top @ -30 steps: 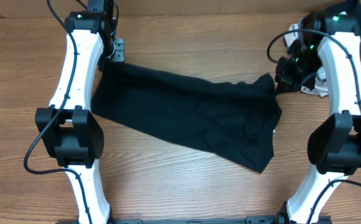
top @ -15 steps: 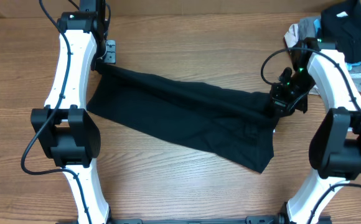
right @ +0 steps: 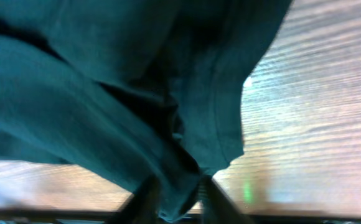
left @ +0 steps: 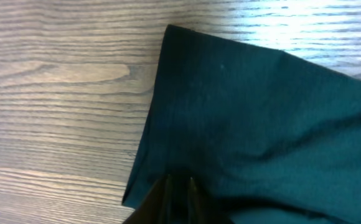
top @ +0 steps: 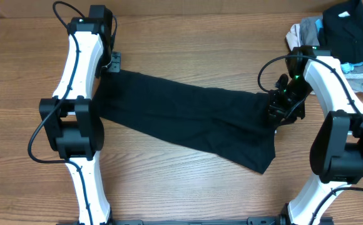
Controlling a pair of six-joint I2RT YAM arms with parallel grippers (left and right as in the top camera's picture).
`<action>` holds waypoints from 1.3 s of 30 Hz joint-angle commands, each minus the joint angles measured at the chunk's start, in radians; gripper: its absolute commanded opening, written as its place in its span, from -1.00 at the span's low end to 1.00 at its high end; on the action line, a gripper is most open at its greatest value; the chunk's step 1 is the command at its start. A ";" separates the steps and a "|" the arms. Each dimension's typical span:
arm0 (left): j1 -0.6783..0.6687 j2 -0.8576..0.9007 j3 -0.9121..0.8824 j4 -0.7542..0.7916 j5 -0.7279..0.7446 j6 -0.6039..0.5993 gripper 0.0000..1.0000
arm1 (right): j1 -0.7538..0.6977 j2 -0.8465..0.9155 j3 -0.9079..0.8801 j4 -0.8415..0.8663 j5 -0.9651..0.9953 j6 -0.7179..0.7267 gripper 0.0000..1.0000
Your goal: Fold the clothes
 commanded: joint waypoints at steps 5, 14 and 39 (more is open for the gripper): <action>0.051 0.004 0.011 0.034 -0.005 0.002 -0.29 | 0.005 -0.054 0.008 0.007 -0.014 -0.009 -0.19; 0.115 0.004 0.013 0.019 0.228 0.055 0.47 | 0.005 -0.195 0.015 0.043 -0.042 -0.009 -0.10; 0.179 0.038 -0.290 0.201 0.331 0.297 0.77 | 0.005 -0.200 0.013 0.078 -0.048 -0.009 0.04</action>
